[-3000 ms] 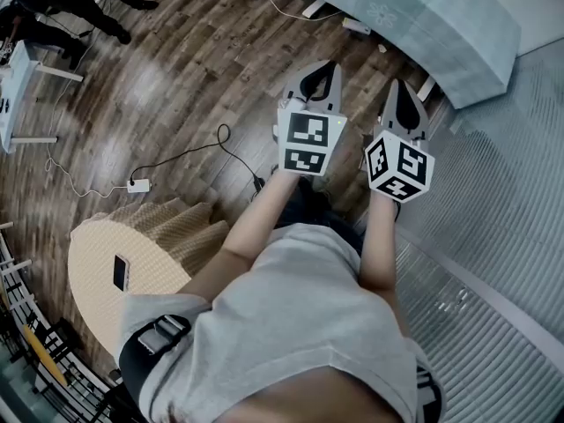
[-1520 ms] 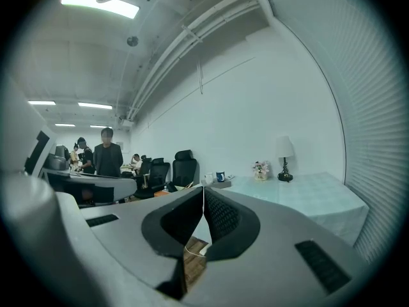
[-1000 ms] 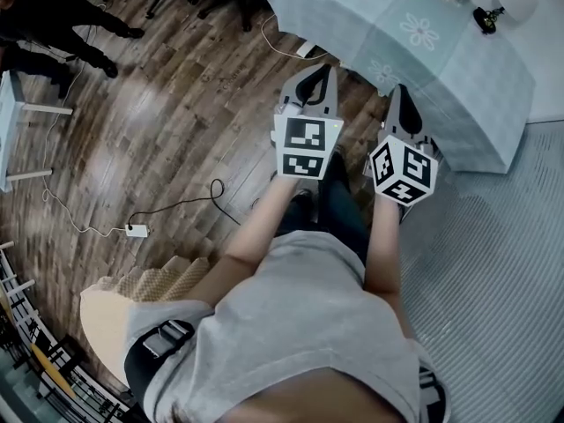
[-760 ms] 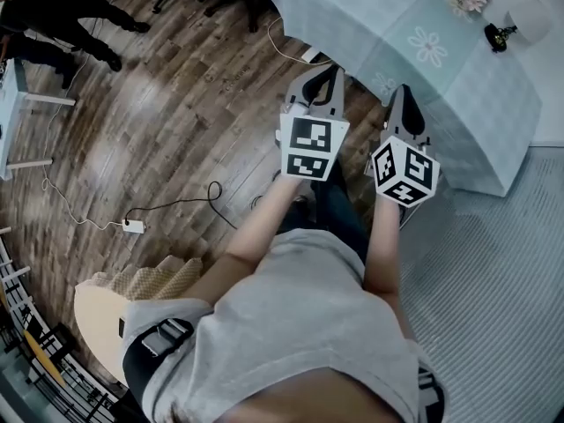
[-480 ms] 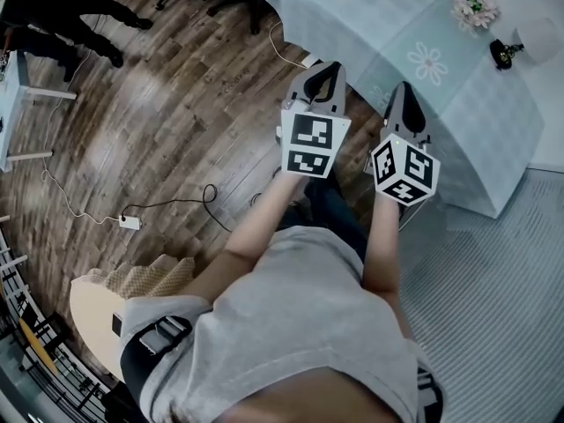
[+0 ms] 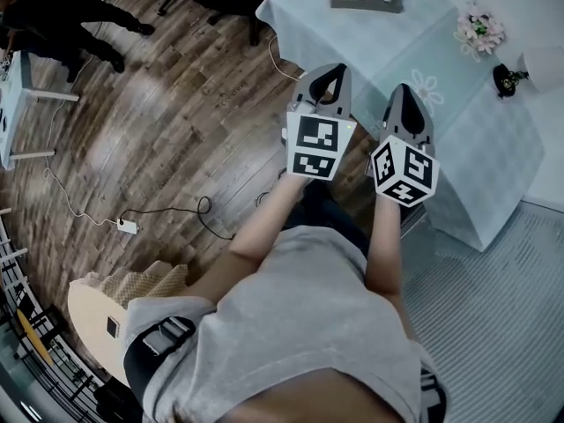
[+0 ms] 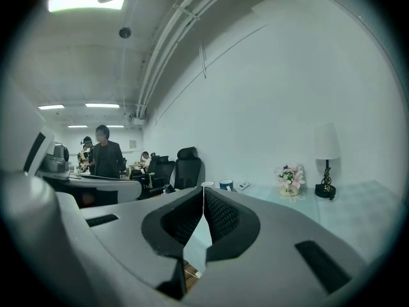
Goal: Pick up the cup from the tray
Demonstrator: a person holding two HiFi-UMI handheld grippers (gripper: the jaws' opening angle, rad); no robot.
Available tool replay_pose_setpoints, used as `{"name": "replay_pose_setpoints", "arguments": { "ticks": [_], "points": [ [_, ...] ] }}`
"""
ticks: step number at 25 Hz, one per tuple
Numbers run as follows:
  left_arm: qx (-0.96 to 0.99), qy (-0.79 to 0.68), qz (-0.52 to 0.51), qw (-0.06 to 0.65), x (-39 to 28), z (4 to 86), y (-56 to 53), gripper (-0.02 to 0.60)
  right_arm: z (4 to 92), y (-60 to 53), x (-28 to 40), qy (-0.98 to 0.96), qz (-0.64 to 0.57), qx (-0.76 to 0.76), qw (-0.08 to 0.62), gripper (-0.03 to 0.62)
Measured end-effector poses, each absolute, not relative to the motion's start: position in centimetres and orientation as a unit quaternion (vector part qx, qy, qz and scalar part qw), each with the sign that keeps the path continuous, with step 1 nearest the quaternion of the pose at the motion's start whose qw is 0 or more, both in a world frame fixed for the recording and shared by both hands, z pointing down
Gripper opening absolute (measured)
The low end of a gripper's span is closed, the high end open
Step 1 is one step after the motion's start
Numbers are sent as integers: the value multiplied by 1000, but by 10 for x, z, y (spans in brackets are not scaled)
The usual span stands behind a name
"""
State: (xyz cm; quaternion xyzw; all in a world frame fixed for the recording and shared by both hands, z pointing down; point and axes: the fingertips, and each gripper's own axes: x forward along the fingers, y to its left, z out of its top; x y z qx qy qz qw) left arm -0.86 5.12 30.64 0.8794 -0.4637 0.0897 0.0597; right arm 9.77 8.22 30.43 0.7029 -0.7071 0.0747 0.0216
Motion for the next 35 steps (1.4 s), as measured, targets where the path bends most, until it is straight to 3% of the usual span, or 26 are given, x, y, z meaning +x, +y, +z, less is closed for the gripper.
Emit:
{"name": "replay_pose_setpoints", "arguments": {
  "ticks": [20,35],
  "points": [
    [873,-468,112,74,28,327,-39,5,331,-15,127,-714,107,691,28,8],
    [888,-438,116,76,63,331,-167,5,334,-144,157,-683,110,721,36,8]
  ]
}}
